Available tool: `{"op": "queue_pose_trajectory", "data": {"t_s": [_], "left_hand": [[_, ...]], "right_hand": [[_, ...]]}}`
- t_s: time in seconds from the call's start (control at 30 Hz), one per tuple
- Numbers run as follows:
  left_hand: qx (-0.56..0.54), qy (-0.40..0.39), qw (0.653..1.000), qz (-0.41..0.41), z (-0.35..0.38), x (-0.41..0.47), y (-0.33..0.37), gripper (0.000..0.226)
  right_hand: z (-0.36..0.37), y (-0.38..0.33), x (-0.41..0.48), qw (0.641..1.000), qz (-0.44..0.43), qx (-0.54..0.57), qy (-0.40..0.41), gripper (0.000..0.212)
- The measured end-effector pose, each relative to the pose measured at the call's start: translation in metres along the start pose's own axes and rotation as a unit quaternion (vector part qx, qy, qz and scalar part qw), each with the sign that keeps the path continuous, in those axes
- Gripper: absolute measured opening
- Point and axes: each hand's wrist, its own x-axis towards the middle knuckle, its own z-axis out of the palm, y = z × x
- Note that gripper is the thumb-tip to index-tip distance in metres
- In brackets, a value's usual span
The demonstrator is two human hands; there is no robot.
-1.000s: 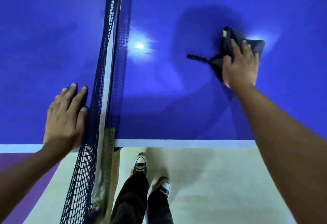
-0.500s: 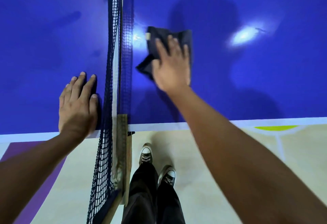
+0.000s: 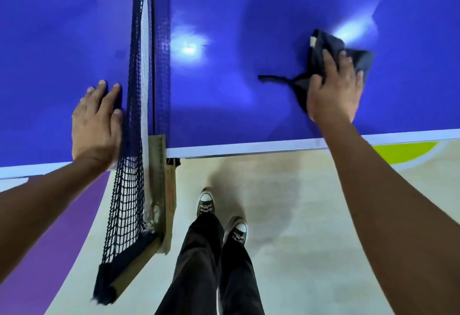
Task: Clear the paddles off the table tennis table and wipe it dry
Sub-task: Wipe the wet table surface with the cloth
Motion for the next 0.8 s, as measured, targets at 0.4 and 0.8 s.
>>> {"op": "queue_pose_trajectory", "data": {"t_s": [0.4,0.8], "left_hand": [[-0.008,0.007,1.000,0.002,0.006,0.001,-0.011,0.058],[-0.011,0.017,0.999,0.035,0.019,0.004,-0.037,0.052]], "right_hand": [[0.056,-0.150,-0.143,0.963,-0.263,0.014,-0.046,0.065],[0.040,-0.066,-0.132,0.979,-0.190,0.068,0.016,0.058]]}}
